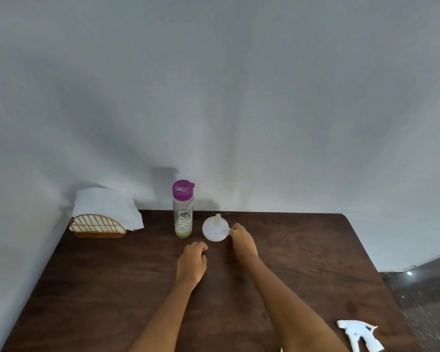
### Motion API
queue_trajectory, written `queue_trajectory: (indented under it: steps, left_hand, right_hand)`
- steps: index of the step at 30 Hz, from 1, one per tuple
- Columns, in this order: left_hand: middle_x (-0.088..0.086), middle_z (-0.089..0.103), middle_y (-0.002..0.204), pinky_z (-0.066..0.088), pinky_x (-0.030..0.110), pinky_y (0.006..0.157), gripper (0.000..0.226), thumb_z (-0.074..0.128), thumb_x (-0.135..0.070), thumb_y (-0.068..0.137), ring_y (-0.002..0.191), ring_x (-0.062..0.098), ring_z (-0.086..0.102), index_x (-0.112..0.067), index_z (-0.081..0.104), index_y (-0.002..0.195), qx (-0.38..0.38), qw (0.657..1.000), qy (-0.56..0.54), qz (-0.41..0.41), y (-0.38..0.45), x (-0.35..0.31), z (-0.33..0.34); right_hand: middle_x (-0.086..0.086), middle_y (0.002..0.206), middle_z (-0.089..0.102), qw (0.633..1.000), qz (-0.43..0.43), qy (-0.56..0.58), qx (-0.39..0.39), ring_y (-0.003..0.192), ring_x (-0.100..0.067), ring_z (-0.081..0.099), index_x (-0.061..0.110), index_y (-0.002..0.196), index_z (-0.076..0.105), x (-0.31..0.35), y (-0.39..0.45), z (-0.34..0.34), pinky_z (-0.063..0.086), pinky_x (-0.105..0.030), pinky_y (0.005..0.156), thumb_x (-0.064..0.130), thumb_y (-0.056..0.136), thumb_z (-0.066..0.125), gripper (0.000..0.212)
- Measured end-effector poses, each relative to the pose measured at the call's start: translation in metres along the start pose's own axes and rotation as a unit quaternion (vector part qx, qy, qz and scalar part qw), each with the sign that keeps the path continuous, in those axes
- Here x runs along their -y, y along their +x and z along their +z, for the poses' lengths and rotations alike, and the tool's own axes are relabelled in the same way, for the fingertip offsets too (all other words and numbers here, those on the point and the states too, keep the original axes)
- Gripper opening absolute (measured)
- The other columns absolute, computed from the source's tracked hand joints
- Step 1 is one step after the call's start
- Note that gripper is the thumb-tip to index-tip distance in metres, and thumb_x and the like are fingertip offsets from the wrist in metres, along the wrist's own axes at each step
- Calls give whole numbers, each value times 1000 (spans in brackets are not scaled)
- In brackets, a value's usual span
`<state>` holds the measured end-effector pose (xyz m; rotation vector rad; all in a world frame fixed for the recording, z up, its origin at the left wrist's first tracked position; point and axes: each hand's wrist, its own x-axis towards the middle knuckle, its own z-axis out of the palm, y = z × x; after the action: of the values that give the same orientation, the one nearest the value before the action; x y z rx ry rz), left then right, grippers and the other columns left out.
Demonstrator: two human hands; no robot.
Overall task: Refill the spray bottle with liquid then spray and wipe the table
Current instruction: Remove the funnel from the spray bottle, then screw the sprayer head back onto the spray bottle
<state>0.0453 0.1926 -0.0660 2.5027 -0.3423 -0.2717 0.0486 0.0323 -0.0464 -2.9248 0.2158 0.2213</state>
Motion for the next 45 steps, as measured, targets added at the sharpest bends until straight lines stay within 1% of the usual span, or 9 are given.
queue_trajectory:
  steps: [9, 12, 16, 22, 27, 32, 38, 41, 45]
  left_hand:
    - [-3, 60, 115, 49, 28, 89, 25, 51, -11, 91, 110, 14, 53, -17, 58, 114, 6, 1000, 11, -5, -13, 3, 3]
    - [-2, 61, 115, 49, 28, 89, 25, 51, -10, 91, 109, 14, 54, -17, 59, 114, 16, 1000, 3, -4, -29, -11, 8]
    - [-1, 62, 113, 49, 27, 88, 25, 50, -9, 91, 109, 14, 56, -17, 59, 113, 44, 999, -20, -5, -54, -36, 21]
    - [-3, 68, 108, 51, 27, 85, 30, 47, -2, 87, 100, 13, 63, -19, 65, 105, 72, 995, -62, -26, -106, -68, 52]
    - [6, 70, 107, 51, 32, 89, 35, 47, 6, 83, 100, 18, 64, -13, 65, 106, 53, 991, -104, -60, -163, -90, 75]
    - [7, 57, 126, 45, 31, 95, 56, 57, 5, 76, 118, 22, 52, -13, 50, 128, 93, 978, -148, -114, -214, -116, 82]
    - [2, 42, 142, 32, 43, 111, 90, 79, -13, 62, 133, 24, 35, -25, 35, 140, 112, 980, -147, -80, -237, -150, 80]
    - [-1, 43, 139, 32, 44, 109, 80, 80, -24, 66, 132, 25, 33, -28, 40, 136, 69, 988, -126, -47, -235, -168, 79]
    - [1, 55, 126, 42, 38, 97, 53, 73, -31, 76, 122, 23, 46, -21, 54, 124, 28, 991, -124, -44, -228, -187, 80]
  right_hand:
    - [-18, 111, 53, 997, 39, 65, -17, 95, -32, 56, -5, 99, 60, 0, -14, -8, 37, -28, 69, -3, 91, 39, 22]
    - [-18, 112, 54, 997, 43, 67, 2, 95, -33, 58, -4, 99, 62, -8, -33, -14, 46, -35, 76, 2, 93, 41, 23]
    - [-15, 112, 59, 993, 58, 99, 11, 100, -31, 60, 1, 103, 65, -29, -60, -36, 49, -34, 86, 7, 92, 46, 23]
    - [-17, 100, 69, 975, 135, 175, -10, 96, -33, 63, 0, 91, 67, -84, -133, -60, 50, -34, 81, 9, 86, 48, 22]
    - [-15, 110, 67, 965, 176, 192, -15, 107, -32, 59, 1, 99, 67, -147, -206, -50, 47, -31, 88, 10, 82, 51, 25]
    - [-20, 125, 51, 967, 210, 148, -2, 120, -35, 45, 0, 118, 50, -190, -263, -38, 38, -36, 100, 10, 83, 51, 36]
    - [-17, 132, 41, 974, 216, 67, 31, 124, -32, 39, 5, 129, 39, -203, -300, -30, 38, -32, 102, 25, 83, 59, 53]
    - [-18, 134, 41, 980, 183, 37, 71, 127, -31, 38, 6, 133, 37, -205, -309, -19, 37, -30, 103, 16, 89, 53, 48]
    - [-19, 134, 39, 982, 172, 35, 74, 122, -29, 43, 10, 135, 33, -201, -313, -2, 43, -31, 96, 8, 90, 51, 48]
